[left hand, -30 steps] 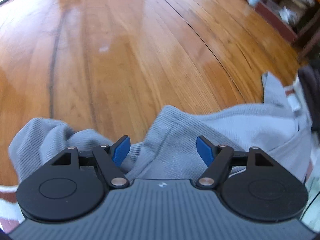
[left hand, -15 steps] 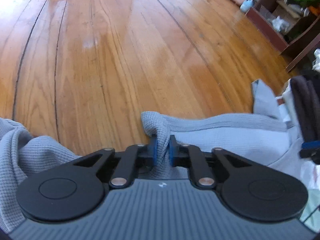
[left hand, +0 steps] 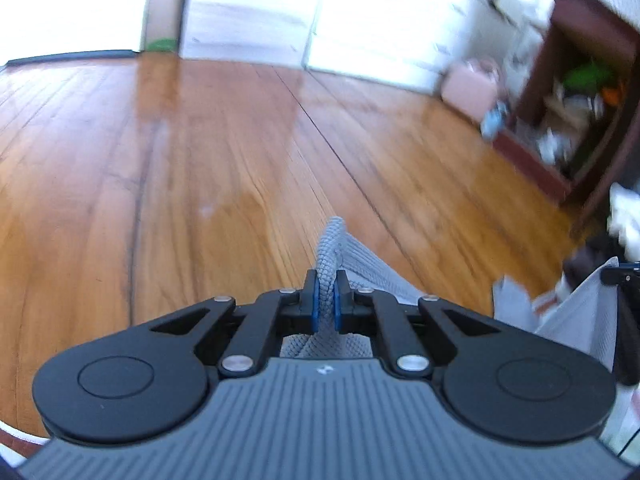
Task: Fold clothes
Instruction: 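Lift the hem with both grippers and lay the sweatshirt flat on the floor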
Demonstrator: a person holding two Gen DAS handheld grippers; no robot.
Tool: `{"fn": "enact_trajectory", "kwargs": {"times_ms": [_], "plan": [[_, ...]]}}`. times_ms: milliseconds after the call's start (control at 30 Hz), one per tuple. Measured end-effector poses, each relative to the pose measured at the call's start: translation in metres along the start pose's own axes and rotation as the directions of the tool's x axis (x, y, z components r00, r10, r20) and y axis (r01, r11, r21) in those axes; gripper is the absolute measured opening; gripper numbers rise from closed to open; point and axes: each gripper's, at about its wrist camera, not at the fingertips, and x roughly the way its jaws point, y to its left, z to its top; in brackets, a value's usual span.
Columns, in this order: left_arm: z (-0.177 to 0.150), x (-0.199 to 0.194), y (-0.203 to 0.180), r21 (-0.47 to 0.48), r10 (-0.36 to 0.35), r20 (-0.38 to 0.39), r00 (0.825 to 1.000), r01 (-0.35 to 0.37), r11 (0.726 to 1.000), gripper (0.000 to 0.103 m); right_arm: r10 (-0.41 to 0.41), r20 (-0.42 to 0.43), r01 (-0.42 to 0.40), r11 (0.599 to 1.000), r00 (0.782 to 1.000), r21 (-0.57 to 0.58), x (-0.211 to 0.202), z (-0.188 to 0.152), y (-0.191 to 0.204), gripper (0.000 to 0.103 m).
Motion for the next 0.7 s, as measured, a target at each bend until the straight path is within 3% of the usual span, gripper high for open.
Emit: {"fn": "enact_trajectory", "kwargs": {"times_ms": [100, 200, 400, 533, 700], "plan": [[0.007, -0.018, 0.016, -0.022, 0.06, 0.064, 0.996, -0.059, 0.998, 0.004, -0.031, 0.044, 0.034, 0.998, 0.999, -0.059, 0.004, 0.043, -0.005, 0.007], [0.037, -0.012, 0.033, 0.007, 0.102, 0.091, 0.991, -0.103, 0.995, 0.003, -0.039, 0.065, 0.044, 0.996, 0.997, -0.082, 0.016, 0.081, -0.009, 0.007], [0.097, 0.002, 0.066, 0.063, 0.184, 0.148, 0.972, -0.195, 0.979, 0.003, -0.068, 0.009, 0.068, 0.964, 0.998, -0.257, 0.071, 0.15, -0.01, 0.007], [0.154, 0.03, 0.09, 0.124, 0.257, 0.158, 0.954, -0.277, 0.953, 0.003, -0.061, 0.037, 0.07, 0.935, 0.997, -0.347, 0.101, 0.204, -0.001, 0.007], [0.192, 0.072, 0.12, 0.117, 0.326, 0.145, 0.934, -0.344, 0.932, 0.004, -0.082, 0.089, 0.106, 0.945, 0.993, -0.31, 0.155, 0.251, 0.011, 0.007]]}}
